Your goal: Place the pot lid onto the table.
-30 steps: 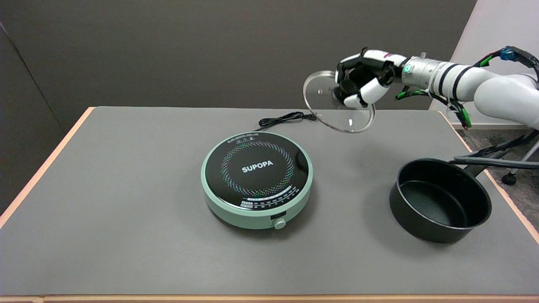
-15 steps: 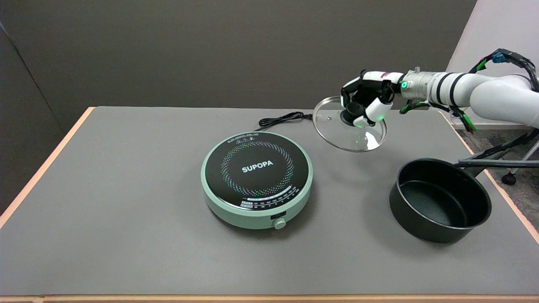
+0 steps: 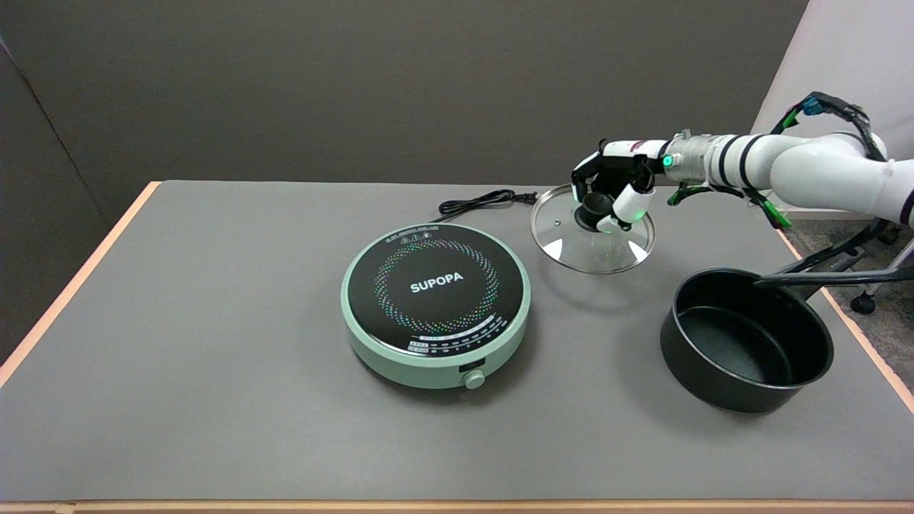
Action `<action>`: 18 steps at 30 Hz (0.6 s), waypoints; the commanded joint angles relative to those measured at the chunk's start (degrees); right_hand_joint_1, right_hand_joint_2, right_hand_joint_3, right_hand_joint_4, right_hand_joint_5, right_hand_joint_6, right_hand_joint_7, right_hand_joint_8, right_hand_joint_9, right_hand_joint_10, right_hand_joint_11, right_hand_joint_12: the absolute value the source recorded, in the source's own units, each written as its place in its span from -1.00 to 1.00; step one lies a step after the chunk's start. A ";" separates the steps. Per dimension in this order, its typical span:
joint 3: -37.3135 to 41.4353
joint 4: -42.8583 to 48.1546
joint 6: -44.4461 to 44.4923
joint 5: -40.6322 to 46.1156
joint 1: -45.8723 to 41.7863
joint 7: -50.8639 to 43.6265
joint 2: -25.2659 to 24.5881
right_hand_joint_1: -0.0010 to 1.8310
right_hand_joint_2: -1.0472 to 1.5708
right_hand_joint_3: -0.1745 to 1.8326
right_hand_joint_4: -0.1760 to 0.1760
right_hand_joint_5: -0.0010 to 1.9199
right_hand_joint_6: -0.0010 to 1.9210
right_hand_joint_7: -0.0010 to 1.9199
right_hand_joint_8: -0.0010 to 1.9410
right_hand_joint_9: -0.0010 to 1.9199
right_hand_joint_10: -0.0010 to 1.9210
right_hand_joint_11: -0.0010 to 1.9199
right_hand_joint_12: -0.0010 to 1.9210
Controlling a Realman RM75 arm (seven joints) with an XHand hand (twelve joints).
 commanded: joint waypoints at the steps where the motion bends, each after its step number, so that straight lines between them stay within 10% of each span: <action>1: -4.18 8.64 3.73 -0.45 0.43 -1.75 -5.56 0.50 0.37 0.02 1.00 -0.35 0.54 -0.06 0.46 -0.17 0.91 -0.32 0.64; 18: -2.50 24.10 8.69 -0.05 -3.70 -1.35 -12.09 0.50 0.37 0.02 1.00 -0.34 0.54 -0.05 0.44 -0.16 0.89 -0.31 0.59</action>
